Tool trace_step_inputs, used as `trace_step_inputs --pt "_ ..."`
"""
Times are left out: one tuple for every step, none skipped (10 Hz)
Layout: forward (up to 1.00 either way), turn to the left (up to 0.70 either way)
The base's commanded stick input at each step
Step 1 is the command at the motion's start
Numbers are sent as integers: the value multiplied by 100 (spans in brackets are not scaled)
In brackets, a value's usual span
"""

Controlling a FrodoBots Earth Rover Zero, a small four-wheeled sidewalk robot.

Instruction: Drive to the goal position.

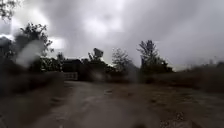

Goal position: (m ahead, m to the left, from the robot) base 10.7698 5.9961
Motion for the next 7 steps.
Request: trace_step_inputs --pt "70 14" --pt "70 10" --pt "70 3" --pt "70 0" --pt "70 0" --pt "70 0" --pt "70 0"
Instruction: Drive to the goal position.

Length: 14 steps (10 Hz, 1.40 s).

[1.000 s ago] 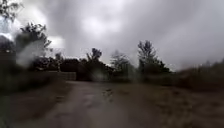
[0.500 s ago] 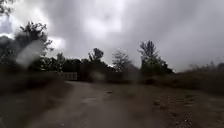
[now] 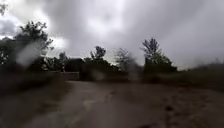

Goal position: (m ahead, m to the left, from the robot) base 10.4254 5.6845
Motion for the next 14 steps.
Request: trace_step_inputs --pt "70 0" --pt "70 0" --pt "70 0" --pt "70 0" --pt "70 0" --pt "70 0" --pt "70 0" --pt "70 0" --pt "70 0" --pt "70 0" --pt "70 0" --pt "70 0" --pt "70 0" --pt "70 0"
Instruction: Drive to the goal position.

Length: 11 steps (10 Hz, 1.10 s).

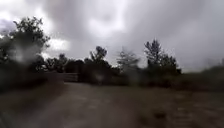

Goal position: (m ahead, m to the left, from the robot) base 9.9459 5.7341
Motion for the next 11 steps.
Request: trace_step_inputs --pt "70 0" --pt "70 0" --pt "70 0" --pt "70 0" --pt "70 0" --pt "70 0" --pt "70 0" --pt "70 0" --pt "70 0" --pt "70 11" --pt "70 14"
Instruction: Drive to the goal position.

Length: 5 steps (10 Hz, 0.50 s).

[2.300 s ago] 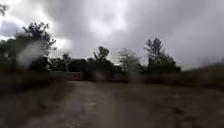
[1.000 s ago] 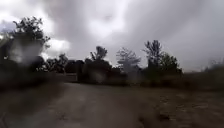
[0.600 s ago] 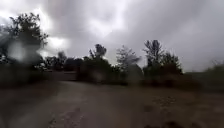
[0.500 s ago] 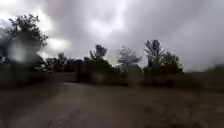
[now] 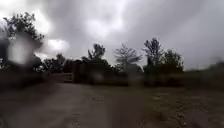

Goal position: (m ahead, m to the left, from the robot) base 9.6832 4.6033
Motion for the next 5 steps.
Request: trace_step_inputs --pt "70 14" --pt "70 14" --pt "70 14" --pt "70 14" --pt "70 14"
